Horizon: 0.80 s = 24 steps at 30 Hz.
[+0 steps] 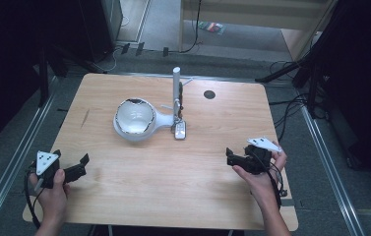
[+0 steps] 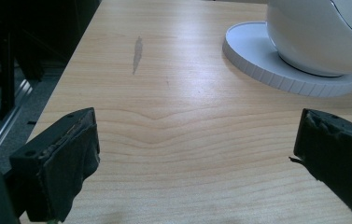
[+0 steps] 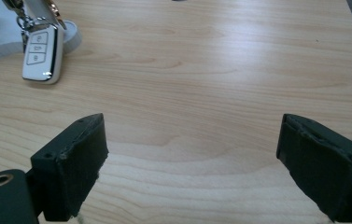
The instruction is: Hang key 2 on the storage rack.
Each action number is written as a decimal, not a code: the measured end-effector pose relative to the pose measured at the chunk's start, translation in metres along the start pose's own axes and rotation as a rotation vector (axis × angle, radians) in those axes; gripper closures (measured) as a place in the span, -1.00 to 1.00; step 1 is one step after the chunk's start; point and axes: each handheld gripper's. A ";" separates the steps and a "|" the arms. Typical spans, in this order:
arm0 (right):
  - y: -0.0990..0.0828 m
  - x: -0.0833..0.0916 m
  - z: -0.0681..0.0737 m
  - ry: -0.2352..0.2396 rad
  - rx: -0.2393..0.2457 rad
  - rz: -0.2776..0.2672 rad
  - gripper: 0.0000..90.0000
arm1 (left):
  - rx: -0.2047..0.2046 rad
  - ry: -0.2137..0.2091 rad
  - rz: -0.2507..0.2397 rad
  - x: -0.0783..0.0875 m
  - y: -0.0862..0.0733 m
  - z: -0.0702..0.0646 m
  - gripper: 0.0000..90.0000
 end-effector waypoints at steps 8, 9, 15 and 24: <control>-0.014 0.009 -0.020 -0.039 -0.016 0.017 -0.76 | -0.006 0.000 0.004 0.000 0.000 0.000 -0.99; -0.015 0.010 -0.023 -0.044 -0.022 0.020 -0.76 | -0.007 0.001 0.004 0.000 0.000 0.000 -0.99; -0.026 0.017 -0.036 -0.072 -0.041 0.022 -0.72 | -0.008 0.001 0.005 0.000 0.000 0.000 -0.99; -0.043 0.026 -0.050 -0.092 -0.044 0.034 -0.72 | -0.007 0.003 0.005 0.000 0.000 0.000 -0.99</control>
Point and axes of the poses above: each handheld gripper's, and its own axes: x roughly backward along the jaws, y roughly out of its top, z roughly to its left, and after that the axes turned 10 degrees about -z, right-handed
